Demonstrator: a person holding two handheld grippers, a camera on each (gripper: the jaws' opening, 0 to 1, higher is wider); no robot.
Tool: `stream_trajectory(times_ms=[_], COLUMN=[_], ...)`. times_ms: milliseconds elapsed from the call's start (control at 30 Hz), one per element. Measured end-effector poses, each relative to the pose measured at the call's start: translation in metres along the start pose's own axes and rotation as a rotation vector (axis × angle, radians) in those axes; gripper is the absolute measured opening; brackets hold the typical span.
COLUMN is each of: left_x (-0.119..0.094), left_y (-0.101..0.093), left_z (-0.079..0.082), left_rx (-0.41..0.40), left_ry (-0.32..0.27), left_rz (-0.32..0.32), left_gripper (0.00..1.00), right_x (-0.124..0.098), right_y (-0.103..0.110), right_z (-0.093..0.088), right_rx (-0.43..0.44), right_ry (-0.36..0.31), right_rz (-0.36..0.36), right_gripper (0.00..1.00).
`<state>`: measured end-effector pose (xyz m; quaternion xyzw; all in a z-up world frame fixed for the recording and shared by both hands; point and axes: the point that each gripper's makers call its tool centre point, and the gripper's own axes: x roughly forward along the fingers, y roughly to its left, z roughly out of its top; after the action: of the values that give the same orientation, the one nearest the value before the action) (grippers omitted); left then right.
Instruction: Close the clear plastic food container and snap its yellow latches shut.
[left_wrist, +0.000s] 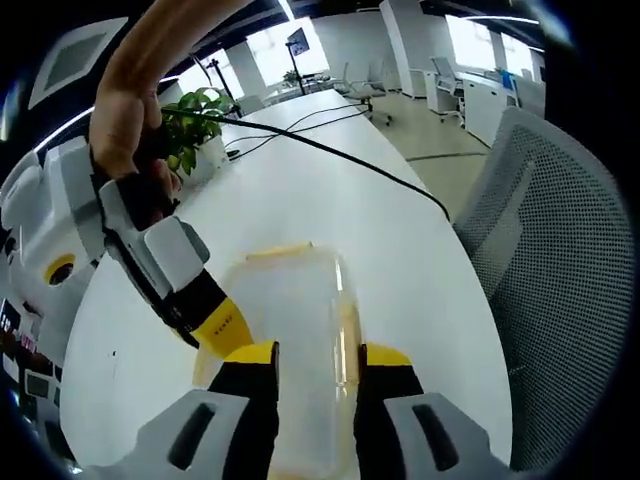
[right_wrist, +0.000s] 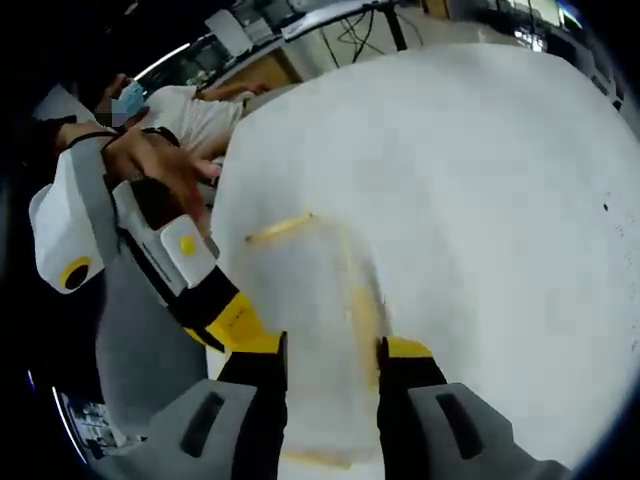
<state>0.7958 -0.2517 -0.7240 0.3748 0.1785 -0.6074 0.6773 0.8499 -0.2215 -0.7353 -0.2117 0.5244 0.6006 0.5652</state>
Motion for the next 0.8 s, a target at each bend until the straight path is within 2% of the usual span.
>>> stream_trajectory(times_ms=[200, 233, 300, 567, 800], left_x=[-0.0036, -0.0038, -0.0052, -0.0084, -0.0097], left_y=[0.0007, -0.0012, -0.0015, -0.0039, -0.007], left_z=[0.0005, 0.0016, 0.0014, 0.0037, 0.0038], left_rx=[0.013, 0.058, 0.04, 0.049, 0.055], left_ry=[-0.017, -0.012, -0.021, -0.017, -0.013], left_rz=[0.0, 0.007, 0.005, 0.016, 0.022], left_gripper=[0.21, 0.21, 0.22, 0.23, 0.24], right_x=[-0.0031, -0.0036, -0.0034, -0.008, -0.0085], right_y=[-0.0023, -0.0026, -0.0033, -0.0017, -0.0007], right_z=[-0.0003, 0.0002, 0.001, 0.0007, 0.002], right_rx=[0.009, 0.009, 0.009, -0.006, -0.024], right_ry=[-0.002, 0.0, 0.005, -0.038, -0.045], right_rz=[-0.017, -0.016, -0.013, -0.039, -0.054], right_gripper=[0.31, 0.31, 0.32, 0.34, 0.34])
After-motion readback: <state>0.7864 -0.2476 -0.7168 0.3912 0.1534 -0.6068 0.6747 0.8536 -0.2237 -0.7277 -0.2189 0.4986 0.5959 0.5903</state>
